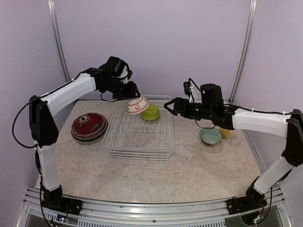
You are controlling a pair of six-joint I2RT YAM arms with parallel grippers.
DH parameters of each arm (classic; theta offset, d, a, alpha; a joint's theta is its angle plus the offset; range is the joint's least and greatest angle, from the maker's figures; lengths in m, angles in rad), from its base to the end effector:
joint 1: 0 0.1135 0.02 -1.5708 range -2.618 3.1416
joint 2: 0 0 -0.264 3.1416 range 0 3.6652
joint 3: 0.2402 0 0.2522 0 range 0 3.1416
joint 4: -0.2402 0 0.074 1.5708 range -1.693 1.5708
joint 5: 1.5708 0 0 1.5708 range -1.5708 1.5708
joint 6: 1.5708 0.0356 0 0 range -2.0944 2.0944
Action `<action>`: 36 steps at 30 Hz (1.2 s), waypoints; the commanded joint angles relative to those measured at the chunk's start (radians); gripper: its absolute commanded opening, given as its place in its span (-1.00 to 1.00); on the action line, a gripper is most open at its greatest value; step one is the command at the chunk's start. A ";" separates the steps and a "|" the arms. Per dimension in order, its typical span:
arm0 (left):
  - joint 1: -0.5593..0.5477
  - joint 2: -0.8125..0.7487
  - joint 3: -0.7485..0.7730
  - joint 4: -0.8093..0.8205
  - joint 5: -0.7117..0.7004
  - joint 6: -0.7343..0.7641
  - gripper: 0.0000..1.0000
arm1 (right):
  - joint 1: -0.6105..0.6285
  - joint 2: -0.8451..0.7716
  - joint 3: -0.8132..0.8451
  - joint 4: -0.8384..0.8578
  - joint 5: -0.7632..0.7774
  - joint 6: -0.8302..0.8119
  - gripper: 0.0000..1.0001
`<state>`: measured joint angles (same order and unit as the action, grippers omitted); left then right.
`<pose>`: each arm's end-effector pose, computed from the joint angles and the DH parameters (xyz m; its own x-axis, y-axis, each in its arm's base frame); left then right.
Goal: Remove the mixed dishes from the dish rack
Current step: Pass from the left arm to the right
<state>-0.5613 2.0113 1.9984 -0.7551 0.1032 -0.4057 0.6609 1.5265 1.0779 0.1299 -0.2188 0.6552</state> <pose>0.3849 -0.2464 0.3331 -0.7741 0.0230 -0.6327 0.3120 0.8834 -0.3496 0.2781 0.2261 0.2910 -0.6604 0.2400 -0.7116 -0.4534 0.6279 0.6326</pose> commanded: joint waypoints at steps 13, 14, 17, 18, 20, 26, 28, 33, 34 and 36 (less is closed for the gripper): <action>-0.073 -0.207 -0.253 0.409 0.145 -0.001 -0.54 | -0.061 0.321 -0.038 0.936 -0.483 0.617 0.70; -0.076 -0.208 -0.261 0.419 0.148 0.003 -0.54 | -0.061 0.344 -0.035 0.981 -0.492 0.647 0.68; -0.080 -0.216 -0.300 0.460 0.163 0.002 -0.55 | -0.063 0.398 -0.028 1.114 -0.516 0.727 0.59; -0.080 -0.220 -0.317 0.477 0.162 -0.002 -0.55 | -0.064 0.409 -0.028 1.139 -0.521 0.742 0.55; -0.080 -0.230 -0.346 0.510 0.167 -0.001 -0.56 | -0.066 0.419 -0.030 1.170 -0.528 0.753 0.50; -0.076 -0.259 -0.415 0.595 0.204 0.007 -0.57 | -0.070 0.428 -0.031 1.213 -0.553 0.747 0.35; -0.072 -0.271 -0.444 0.630 0.222 0.005 -0.57 | -0.072 0.435 -0.034 1.240 -0.555 0.754 0.29; -0.064 -0.304 -0.528 0.737 0.260 -0.014 -0.58 | -0.074 0.455 -0.029 1.304 -0.575 0.773 0.04; -0.061 -0.309 -0.542 0.746 0.273 -0.019 -0.58 | -0.075 0.458 -0.025 1.308 -0.579 0.773 -0.01; -0.053 -0.318 -0.569 0.794 0.300 -0.035 -0.58 | -0.076 0.462 -0.018 1.311 -0.586 0.769 -0.11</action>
<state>-0.6292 1.7470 1.4731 -0.1184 0.3313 -0.4183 0.5926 1.9606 1.0481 1.3087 -0.7712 1.4181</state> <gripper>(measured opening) 0.493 0.484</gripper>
